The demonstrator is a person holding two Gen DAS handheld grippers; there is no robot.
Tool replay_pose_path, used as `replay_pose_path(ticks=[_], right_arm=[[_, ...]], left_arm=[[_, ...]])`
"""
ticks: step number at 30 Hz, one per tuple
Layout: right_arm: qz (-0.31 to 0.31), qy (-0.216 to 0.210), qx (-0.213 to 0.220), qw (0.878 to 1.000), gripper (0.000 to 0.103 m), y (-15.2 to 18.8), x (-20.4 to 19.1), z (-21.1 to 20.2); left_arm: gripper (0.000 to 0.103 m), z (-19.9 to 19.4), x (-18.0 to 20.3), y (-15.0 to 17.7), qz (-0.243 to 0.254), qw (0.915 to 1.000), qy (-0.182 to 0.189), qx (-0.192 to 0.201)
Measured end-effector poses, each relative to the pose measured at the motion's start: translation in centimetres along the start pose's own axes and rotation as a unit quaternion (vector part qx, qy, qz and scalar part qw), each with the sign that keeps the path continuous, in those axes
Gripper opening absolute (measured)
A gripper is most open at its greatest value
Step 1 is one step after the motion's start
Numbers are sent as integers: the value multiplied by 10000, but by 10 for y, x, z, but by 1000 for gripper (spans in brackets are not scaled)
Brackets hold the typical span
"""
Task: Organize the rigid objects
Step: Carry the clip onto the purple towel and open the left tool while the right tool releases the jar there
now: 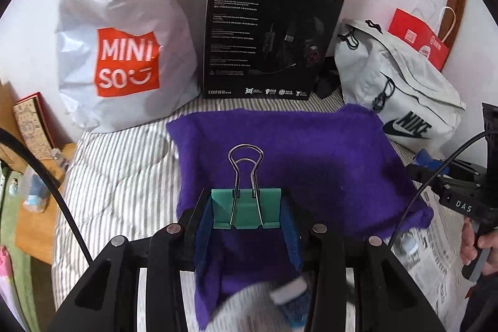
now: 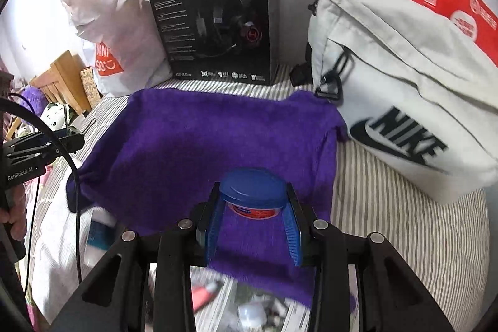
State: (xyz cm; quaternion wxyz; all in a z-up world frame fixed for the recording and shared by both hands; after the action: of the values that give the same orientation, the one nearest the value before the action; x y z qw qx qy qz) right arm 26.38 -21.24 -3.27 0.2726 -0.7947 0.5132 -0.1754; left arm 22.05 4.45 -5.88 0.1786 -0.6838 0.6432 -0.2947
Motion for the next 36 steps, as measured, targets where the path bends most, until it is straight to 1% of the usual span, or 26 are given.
replay_pose_path(ticks=[3,8,10,15,17,20,23,28,32,36], right_arm=[[-14,5,-50,10000,36,-10,-1,14],[-78,-67,-183,9998,36,-19,-1,43],[-90,-37,-289,9995,36,-21,1,55],[-72,-33,-396,9992,36,-24,4,76],[-40,37,-469,9989,36,-24,8,84],[31,9,-539,9985,36,-23,13,92],[1,58,-663,9978,36,-22,14,100],[55,30,-742,9972,36,-20,16,110],[8,71,-727,9973,36,-22,15,112],[-78,99,-739,9972,36,-22,15,113]], left_arm=[[39,17,-1,-8,-27,10000,11,-69],[39,50,-6,-17,-241,9993,111,-266],[39,62,-7,-20,-245,9991,104,-326],[39,85,-5,-27,-288,9984,135,-467],[39,95,-4,-28,-274,9982,90,-530],[39,107,-4,-26,-264,9975,43,-647],[39,113,-4,-23,-278,9969,17,-739],[39,121,-3,-25,-243,9966,-62,-790],[39,122,-3,-25,-130,9965,-170,-803],[39,124,-2,-26,-105,9965,-192,-812]])
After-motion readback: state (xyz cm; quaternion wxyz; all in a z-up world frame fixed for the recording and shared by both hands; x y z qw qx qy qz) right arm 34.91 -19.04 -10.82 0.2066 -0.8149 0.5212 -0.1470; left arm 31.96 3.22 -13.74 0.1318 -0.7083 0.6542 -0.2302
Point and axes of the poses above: each gripper's, at about its wrist camera, not at the fingertips, and z roughly the way its jaws point, x to its right, y to its underside, the point moved 7 cm from there along z, roughly the way its jaws point, and after that the axes turned 5 degrees about -z, right-handed, at the moved point
